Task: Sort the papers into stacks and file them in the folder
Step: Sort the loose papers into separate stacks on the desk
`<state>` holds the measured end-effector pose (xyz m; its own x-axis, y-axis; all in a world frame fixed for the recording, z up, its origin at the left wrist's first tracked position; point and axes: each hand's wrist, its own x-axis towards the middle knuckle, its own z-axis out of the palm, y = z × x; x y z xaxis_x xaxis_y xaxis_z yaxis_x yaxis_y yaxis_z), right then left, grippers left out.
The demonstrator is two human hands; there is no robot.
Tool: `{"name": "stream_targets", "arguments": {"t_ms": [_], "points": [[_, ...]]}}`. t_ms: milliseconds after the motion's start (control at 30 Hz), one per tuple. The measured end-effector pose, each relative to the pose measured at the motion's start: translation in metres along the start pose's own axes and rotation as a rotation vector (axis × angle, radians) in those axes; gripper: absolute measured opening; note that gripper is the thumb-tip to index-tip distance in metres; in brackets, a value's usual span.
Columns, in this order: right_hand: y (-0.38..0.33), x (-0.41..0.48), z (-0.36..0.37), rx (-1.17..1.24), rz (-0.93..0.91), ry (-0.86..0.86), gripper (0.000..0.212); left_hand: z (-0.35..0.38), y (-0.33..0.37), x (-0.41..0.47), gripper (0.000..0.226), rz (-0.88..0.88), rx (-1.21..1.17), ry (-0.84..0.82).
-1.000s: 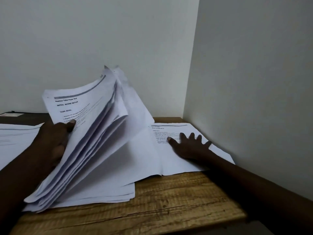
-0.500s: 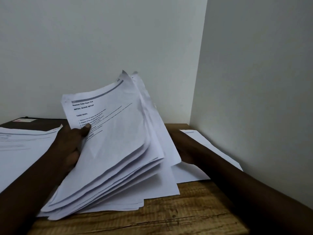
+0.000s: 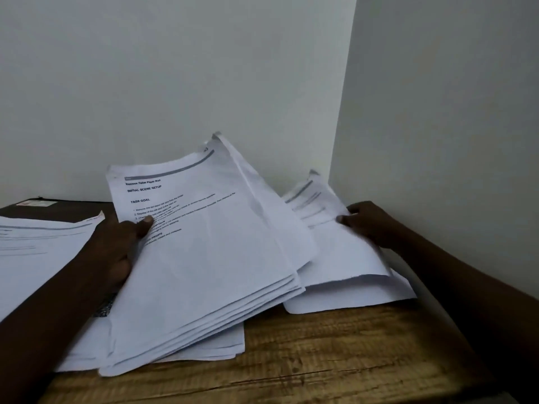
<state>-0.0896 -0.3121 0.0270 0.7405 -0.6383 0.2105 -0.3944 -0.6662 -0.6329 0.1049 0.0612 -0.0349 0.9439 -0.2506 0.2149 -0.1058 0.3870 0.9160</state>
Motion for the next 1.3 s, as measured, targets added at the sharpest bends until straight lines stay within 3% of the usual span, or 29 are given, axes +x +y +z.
{"name": "stream_targets", "arguments": {"t_ms": [100,200,300,400,600,767,833,900,967,1033,1100,1200,1300], "points": [[0.013,0.001,0.006,-0.207,0.035,-0.028,0.034,0.005,0.003,-0.005,0.06,-0.071,0.008,-0.011],[0.019,-0.011,0.02,-0.494,0.006,-0.009,0.038,0.014,0.004,-0.009,0.033,-0.118,0.011,-0.007],[0.024,-0.022,0.032,-0.638,-0.038,0.008,0.039,0.016,0.004,-0.01,0.035,-0.128,-0.009,-0.026],[0.023,-0.027,0.041,-0.681,-0.1,-0.001,0.05,0.013,0.004,-0.008,0.035,-0.132,-0.006,-0.024],[0.025,-0.033,0.053,-0.572,-0.109,-0.268,0.062,0.008,0.002,-0.007,0.037,-0.099,0.01,-0.041],[0.029,-0.027,0.049,-0.61,-0.173,-0.134,0.067,0.008,0.003,-0.007,0.038,-0.093,0.042,-0.006],[0.011,-0.031,0.052,-0.514,-0.29,-0.071,0.079,0.011,0.005,-0.009,0.035,-0.095,0.057,0.001],[-0.016,-0.041,0.052,-0.13,-0.311,-0.134,0.086,0.017,0.006,-0.013,0.029,-0.093,0.046,-0.034],[-0.043,-0.049,0.052,0.357,-0.223,-0.339,0.076,0.021,0.008,-0.017,0.029,-0.078,0.019,-0.058],[-0.062,-0.054,0.047,0.606,-0.153,-0.566,0.068,0.021,0.01,-0.02,0.034,-0.046,0.016,-0.05],[-0.077,-0.058,0.044,0.67,-0.132,-0.621,0.062,0.019,0.01,-0.021,0.037,-0.021,0.014,-0.014],[-0.083,-0.053,0.055,0.619,-0.16,-0.495,0.035,0.021,0.009,-0.023,0.037,-0.036,0.007,0.025],[-0.078,-0.051,0.071,0.585,-0.181,-0.37,0.025,0.022,0.009,-0.022,0.036,-0.066,-0.013,0.031]]}}
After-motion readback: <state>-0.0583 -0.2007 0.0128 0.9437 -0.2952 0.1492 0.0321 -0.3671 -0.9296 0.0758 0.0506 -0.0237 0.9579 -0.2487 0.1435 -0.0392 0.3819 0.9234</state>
